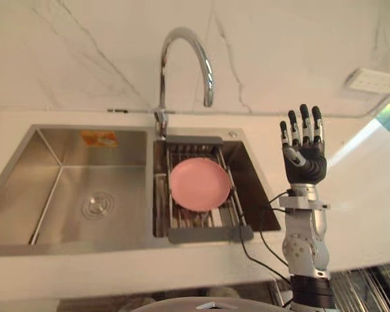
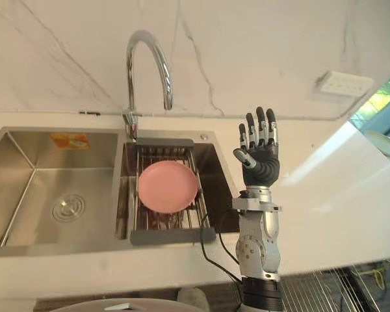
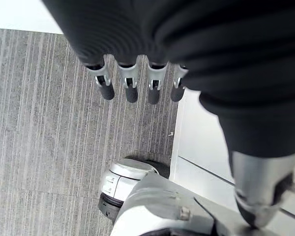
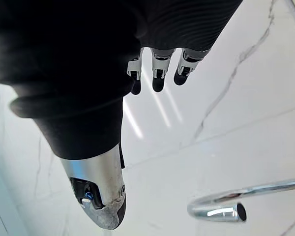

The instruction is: Walk over to the sink, pick up the cup, carry it to the dishwasher, place the cup inside the dishwasher, then close the dishwasher door

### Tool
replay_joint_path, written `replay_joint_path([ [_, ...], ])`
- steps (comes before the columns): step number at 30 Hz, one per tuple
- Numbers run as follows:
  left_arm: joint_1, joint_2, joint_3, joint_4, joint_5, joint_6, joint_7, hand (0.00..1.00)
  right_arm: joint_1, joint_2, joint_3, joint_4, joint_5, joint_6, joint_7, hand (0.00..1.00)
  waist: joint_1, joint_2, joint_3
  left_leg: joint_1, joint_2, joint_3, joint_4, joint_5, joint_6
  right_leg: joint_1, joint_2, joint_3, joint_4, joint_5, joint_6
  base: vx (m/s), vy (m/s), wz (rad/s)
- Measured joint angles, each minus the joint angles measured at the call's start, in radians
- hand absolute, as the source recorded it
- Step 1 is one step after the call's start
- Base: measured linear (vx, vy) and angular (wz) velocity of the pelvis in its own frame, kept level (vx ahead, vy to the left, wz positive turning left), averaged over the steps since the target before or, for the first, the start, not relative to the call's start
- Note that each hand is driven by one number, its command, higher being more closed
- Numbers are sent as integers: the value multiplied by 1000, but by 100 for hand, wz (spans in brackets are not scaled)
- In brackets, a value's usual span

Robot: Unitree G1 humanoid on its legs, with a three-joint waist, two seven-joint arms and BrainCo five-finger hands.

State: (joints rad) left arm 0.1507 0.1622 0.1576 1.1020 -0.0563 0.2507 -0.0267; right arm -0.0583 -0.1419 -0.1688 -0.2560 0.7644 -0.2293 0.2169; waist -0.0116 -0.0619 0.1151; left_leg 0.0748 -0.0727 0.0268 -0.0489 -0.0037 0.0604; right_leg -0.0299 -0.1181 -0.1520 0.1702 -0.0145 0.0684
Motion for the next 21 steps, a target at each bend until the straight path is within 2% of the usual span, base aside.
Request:
replay_joint_path([
  [1, 29, -24, -10, -51, 22, 1, 1, 0, 15, -24, -1, 39, 5, 19, -22, 0, -28, 24, -19, 57, 29, 52, -37, 17, -31, 100, 35, 8, -129, 16, 1, 57, -23, 30],
  [3, 29, -24, -10, -51, 22, 1, 1, 0, 15, -24, -1, 39, 5, 19, -22, 0, -28, 24, -19, 57, 29, 52, -37, 17, -31, 100, 35, 8, -129, 16, 1, 0, 0, 0],
  [9, 31, -28, -13, -53, -10, -9, 0, 0, 20, -23, 13, 41, -2, 23, -23, 0, -19, 28, -18, 43, 30, 35, -36, 24, -33, 109, 34, -21, -160, 28, 0, -1, 0, 8],
  [13, 33, -25, -14, -62, -100, 4, -2, 0, 39, -25, 15, 61, -66, 77, -9, 0, 1, 27, -18, 41, 37, 30, -34, 22, -39, 136, 41, -40, -216, 47, 2, 4, -6, 5],
  [16, 28, -13, -46, -64, -139, 4, -6, 0, 47, -56, 64, 135, -236, 134, 14, 0, 6, 23, -19, 32, 49, 48, -30, 18, -47, 130, 45, -65, -235, 56, -3, 10, -31, -18],
  [18, 27, -9, -52, -66, -162, 3, -24, 0, 51, -115, 110, 161, -395, 184, 57, 0, 10, 22, -20, 34, 60, 70, -30, 11, -58, 130, 50, -76, -251, 69, -5, 30, -48, -32],
  [21, 28, -4, -52, -67, -204, 2, -28, 0, 53, -203, 126, 162, -567, 199, 126, 0, 9, 23, -22, 46, 74, 94, -30, 4, -69, 122, 62, -59, -250, 74, -12, 61, -48, -26],
])
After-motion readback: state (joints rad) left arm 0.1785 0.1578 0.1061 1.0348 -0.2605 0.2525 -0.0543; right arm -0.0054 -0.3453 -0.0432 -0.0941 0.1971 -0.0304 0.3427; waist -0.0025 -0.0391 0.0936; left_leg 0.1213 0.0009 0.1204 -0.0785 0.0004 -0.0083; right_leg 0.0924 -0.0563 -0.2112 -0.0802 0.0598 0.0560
